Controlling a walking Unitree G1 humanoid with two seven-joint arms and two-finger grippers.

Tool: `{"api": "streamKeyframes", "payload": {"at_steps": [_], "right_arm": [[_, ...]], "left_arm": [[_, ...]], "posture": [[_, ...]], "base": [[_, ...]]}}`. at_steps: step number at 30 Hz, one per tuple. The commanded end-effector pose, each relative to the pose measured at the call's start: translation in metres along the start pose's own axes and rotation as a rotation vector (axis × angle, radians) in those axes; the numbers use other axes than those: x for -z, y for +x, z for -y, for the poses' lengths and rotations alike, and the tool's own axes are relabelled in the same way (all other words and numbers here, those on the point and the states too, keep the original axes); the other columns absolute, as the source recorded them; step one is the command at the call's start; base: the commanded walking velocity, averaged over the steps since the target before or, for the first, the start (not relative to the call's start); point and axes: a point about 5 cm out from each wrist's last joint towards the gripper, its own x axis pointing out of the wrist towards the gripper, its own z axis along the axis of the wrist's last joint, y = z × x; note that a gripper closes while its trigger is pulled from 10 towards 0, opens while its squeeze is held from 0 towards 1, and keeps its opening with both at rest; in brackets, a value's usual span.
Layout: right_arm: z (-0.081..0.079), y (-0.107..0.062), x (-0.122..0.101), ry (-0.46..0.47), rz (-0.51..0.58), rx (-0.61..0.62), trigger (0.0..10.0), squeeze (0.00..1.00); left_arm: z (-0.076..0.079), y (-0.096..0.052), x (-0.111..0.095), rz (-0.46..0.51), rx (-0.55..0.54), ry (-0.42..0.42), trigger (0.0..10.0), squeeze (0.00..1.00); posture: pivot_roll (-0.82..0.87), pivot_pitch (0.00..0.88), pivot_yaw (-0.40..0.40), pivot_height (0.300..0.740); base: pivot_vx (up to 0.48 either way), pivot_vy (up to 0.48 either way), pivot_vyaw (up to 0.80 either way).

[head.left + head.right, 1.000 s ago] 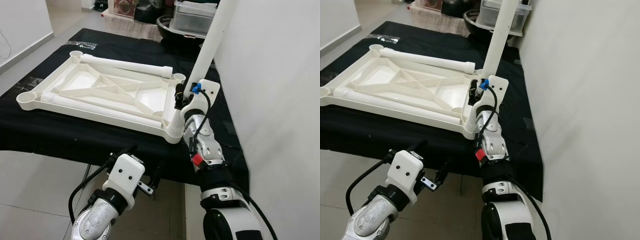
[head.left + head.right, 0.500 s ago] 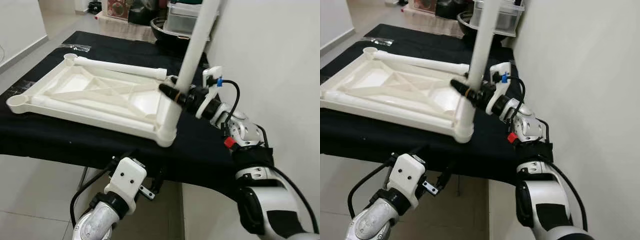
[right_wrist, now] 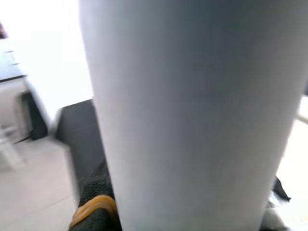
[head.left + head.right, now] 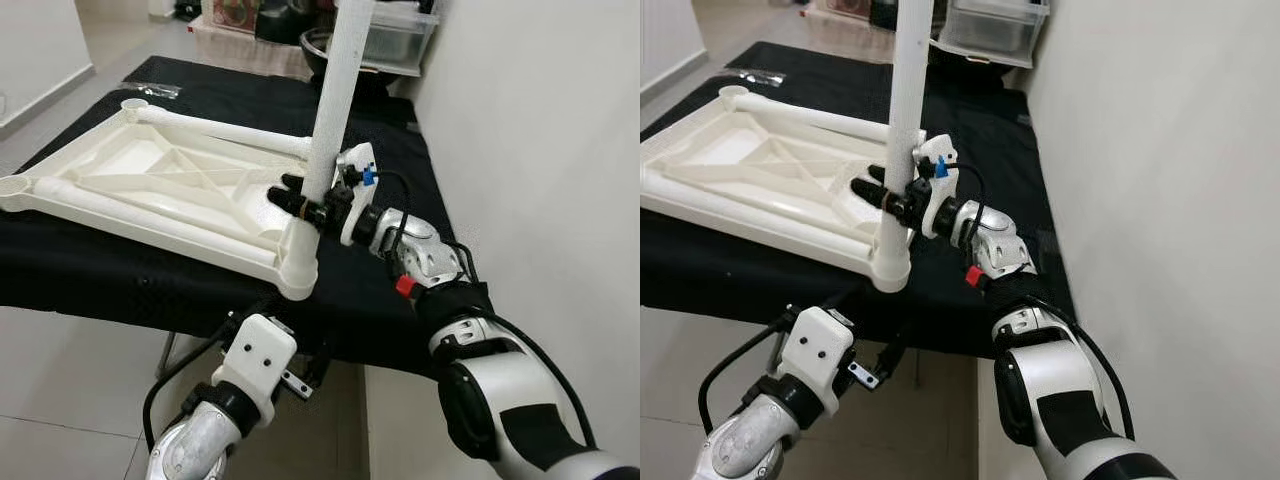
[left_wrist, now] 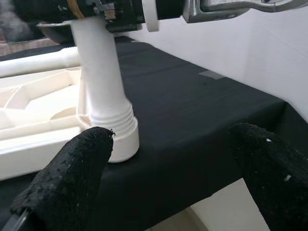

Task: Building children table

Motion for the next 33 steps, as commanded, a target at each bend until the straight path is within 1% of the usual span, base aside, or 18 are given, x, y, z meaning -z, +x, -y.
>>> {"api": "streamKeyframes", "payload": {"at_steps": [1, 2, 4, 5, 6, 7, 8, 10, 15, 16, 17, 20, 23, 24, 26, 28, 30, 33], "right_arm": [[0.029, -0.018, 0.013, 0.043, -0.002, 0.455, 0.0, 0.0], [0.029, -0.018, 0.013, 0.043, -0.002, 0.455, 0.0, 0.0], [0.039, -0.031, 0.02, 0.074, -0.002, 0.701, 0.0, 0.0], [0.039, -0.031, 0.02, 0.074, -0.002, 0.701, 0.0, 0.0], [0.041, -0.035, 0.023, 0.07, -0.011, 0.782, 0.0, 0.0], [0.037, -0.04, 0.028, 0.08, -0.006, 0.898, 0.0, 0.0], [0.037, -0.04, 0.028, 0.08, -0.006, 0.898, 0.0, 0.0], [0.027, -0.046, 0.034, 0.105, 0.012, 1.076, 0.0, 0.0], [0.017, -0.041, 0.036, 0.136, 0.029, 1.113, 0.0, 0.0], [0.011, -0.032, 0.034, 0.163, 0.059, 1.069, 10.0, 0.0], [0.005, -0.023, 0.027, 0.172, 0.112, 0.996, 10.0, 1.0], [0.0, -0.015, 0.019, 0.178, 0.17, 0.905, 10.0, 1.0], [0.002, -0.016, 0.016, 0.149, 0.179, 0.883, 10.0, 1.0], [0.007, -0.018, 0.014, 0.134, 0.179, 0.874, 10.0, 0.0], [0.014, -0.025, 0.008, 0.12, 0.197, 0.806, 10.0, 0.0], [0.021, -0.033, 0.005, 0.08, 0.192, 0.621, 10.0, 0.0], [0.028, -0.044, 0.006, 0.145, 0.177, 0.452, 10.0, 0.0], [0.03, -0.049, 0.006, 0.162, 0.181, 0.372, 10.0, 0.0]], "left_arm": [[0.0, -0.001, 0.003, -0.013, -0.001, 0.004, 10.0, 0.0], [0.0, -0.001, 0.003, -0.013, -0.001, 0.004, 10.0, 0.0], [0.0, 0.0, 0.003, -0.013, -0.001, 0.003, 10.0, 0.0], [0.0, 0.0, 0.003, -0.013, -0.001, 0.003, 10.0, 0.0], [0.0, 0.0, 0.003, -0.014, -0.001, 0.004, 10.0, 0.0], [0.0, 0.0, 0.003, -0.013, 0.0, 0.007, 10.0, 0.0], [0.0, 0.0, 0.003, -0.013, 0.0, 0.007, 10.0, 0.0], [0.0, 0.0, 0.003, -0.012, 0.001, 0.011, 10.0, 0.0], [0.0, 0.0, 0.003, -0.012, 0.001, 0.014, 10.0, 0.0], [0.0, 0.0, 0.003, -0.012, 0.002, 0.016, 10.0, 0.0], [-0.001, 0.0, 0.003, -0.012, 0.0, 0.016, 10.0, 0.0], [-0.002, 0.0, 0.003, -0.014, -0.003, 0.018, 10.0, 0.0], [-0.002, 0.0, 0.003, -0.015, -0.004, 0.018, 10.0, 0.0], [-0.001, 0.0, 0.004, -0.015, -0.004, 0.018, 10.0, 0.0], [-0.001, 0.0, 0.004, -0.015, -0.006, 0.014, 10.0, 0.0], [-0.001, 0.001, 0.004, -0.013, -0.012, 0.011, 10.0, 0.0], [-0.001, 0.002, 0.005, -0.011, -0.02, 0.011, 10.0, 0.0], [-0.002, 0.003, 0.005, -0.009, -0.026, 0.004, 10.0, 0.0]], "posture": [[0.11, 0.086, -0.156, 0.74], [0.11, 0.086, -0.156, 0.74], [0.11, 0.086, -0.156, 0.74], [0.11, 0.086, -0.156, 0.74], [0.11, 0.087, -0.154, 0.74], [0.11, 0.086, -0.152, 0.74], [0.11, 0.086, -0.152, 0.74], [0.12, 0.084, -0.153, 0.74], [0.12, 0.082, -0.152, 0.74], [0.12, 0.079, -0.152, 0.74], [0.12, 0.08, -0.152, 0.74], [0.12, 0.079, -0.152, 0.74], [0.11, 0.077, -0.153, 0.74], [0.12, 0.076, -0.157, 0.74], [0.12, 0.077, -0.158, 0.74], [0.11, 0.069, -0.16, 0.74], [0.11, 0.066, -0.166, 0.74], [0.11, 0.066, -0.166, 0.74]], "base": [[0.0, 0.0, 0.0], [0.0, 0.0, 0.0], [0.0, 0.0, 0.0], [0.0, 0.0, 0.0], [0.0, 0.0, 0.0], [0.0, 0.0, 0.0], [0.0, 0.0, 0.0], [0.0, 0.0, 0.0], [0.0, 0.0, 0.0], [0.0, 0.0, 0.0], [0.0, 0.0, 0.0], [0.0, 0.0, 0.0], [0.0, 0.0, 0.0], [0.0, 0.0, 0.0], [0.0, 0.0, 0.0], [0.0, 0.0, 0.0], [0.0, 0.0, 0.0], [0.0, 0.0, 0.0]]}}
